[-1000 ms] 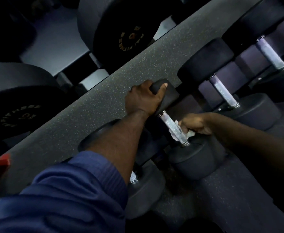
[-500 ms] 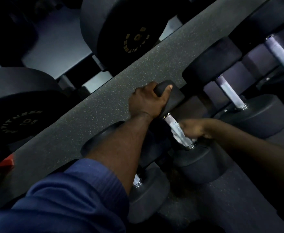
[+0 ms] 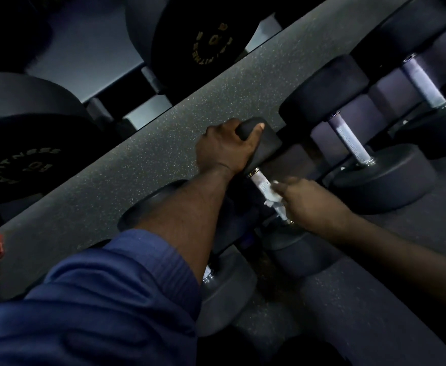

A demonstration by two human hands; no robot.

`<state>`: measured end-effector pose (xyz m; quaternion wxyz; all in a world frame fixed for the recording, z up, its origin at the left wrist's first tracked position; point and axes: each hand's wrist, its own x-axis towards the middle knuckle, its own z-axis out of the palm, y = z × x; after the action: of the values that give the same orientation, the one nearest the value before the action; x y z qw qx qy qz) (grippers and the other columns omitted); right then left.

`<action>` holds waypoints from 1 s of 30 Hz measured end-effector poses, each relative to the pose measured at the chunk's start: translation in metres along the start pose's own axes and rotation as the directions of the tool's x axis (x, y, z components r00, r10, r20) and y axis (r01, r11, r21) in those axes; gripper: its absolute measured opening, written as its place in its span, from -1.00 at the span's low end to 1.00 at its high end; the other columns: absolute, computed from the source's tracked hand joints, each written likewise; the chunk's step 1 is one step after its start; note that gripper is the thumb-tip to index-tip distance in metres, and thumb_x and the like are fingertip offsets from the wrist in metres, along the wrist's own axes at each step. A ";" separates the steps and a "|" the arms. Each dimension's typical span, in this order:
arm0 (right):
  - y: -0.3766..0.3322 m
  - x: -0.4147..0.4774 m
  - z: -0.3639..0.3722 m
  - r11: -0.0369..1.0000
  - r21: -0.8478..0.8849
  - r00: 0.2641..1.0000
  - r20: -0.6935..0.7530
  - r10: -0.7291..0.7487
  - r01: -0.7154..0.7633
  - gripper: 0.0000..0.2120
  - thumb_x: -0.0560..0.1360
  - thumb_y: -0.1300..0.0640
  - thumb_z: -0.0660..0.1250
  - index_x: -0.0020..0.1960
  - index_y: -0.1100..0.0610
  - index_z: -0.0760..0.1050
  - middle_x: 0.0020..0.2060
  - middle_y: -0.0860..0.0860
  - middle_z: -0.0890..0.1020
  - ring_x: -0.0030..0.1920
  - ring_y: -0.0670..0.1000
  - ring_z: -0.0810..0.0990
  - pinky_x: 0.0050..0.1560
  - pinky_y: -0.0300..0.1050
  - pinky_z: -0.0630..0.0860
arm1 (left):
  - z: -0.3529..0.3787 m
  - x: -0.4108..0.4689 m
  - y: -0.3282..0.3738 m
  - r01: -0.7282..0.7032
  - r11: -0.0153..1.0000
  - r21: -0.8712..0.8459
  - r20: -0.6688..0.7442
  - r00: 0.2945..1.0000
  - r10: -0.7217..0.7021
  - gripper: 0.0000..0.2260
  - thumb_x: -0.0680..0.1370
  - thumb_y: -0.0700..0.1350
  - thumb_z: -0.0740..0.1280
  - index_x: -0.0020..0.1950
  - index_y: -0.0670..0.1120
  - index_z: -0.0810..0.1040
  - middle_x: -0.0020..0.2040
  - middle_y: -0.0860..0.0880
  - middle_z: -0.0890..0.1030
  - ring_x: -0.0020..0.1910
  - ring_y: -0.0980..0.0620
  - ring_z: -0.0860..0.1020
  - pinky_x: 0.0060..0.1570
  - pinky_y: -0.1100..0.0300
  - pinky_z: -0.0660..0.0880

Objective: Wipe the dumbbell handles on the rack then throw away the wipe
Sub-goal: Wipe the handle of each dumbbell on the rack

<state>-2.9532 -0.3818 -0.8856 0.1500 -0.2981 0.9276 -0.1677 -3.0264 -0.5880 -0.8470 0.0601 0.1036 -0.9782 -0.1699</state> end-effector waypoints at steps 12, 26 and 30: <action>0.027 0.052 0.004 0.457 -0.026 0.414 0.473 -0.778 0.889 -0.79 0.55 0.24 0.26 -0.17 0.23 0.63 -0.17 0.18 0.66 -0.04 0.21 0.64 0.30 -0.08 0.41 | -0.002 -0.001 -0.001 0.014 1.000 -0.017 0.010 1.000 -0.014 -0.41 0.49 0.51 0.15 0.08 0.06 0.65 0.01 -0.06 0.71 0.00 -0.16 0.67 -0.01 0.02 0.60; 0.024 0.066 0.017 0.283 -0.479 0.543 0.588 -0.600 0.831 -0.80 0.52 0.01 0.35 -0.15 0.07 0.68 -0.07 0.00 0.67 0.16 0.14 0.57 0.49 0.09 0.29 | 0.002 0.001 -0.002 -0.004 0.999 -0.035 -0.012 1.000 0.004 -0.41 0.49 0.51 0.16 0.00 0.04 0.65 -0.07 -0.04 0.71 -0.07 -0.15 0.67 -0.05 0.02 0.60; 0.018 0.056 0.023 0.269 -0.514 0.545 0.520 -0.657 0.814 -0.76 0.47 0.02 0.28 -0.23 0.05 0.69 -0.15 -0.01 0.68 0.11 0.16 0.61 0.44 0.11 0.37 | 0.001 0.001 -0.001 -0.006 0.999 -0.039 -0.007 1.000 0.006 -0.41 0.49 0.51 0.15 -0.01 0.03 0.64 -0.09 -0.03 0.71 -0.08 -0.14 0.67 -0.05 0.02 0.61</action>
<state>-2.9971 -0.4074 -0.9237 0.0199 -0.7425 0.6434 0.1855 -3.0273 -0.5890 -0.8484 0.0659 0.1001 -0.9748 -0.1883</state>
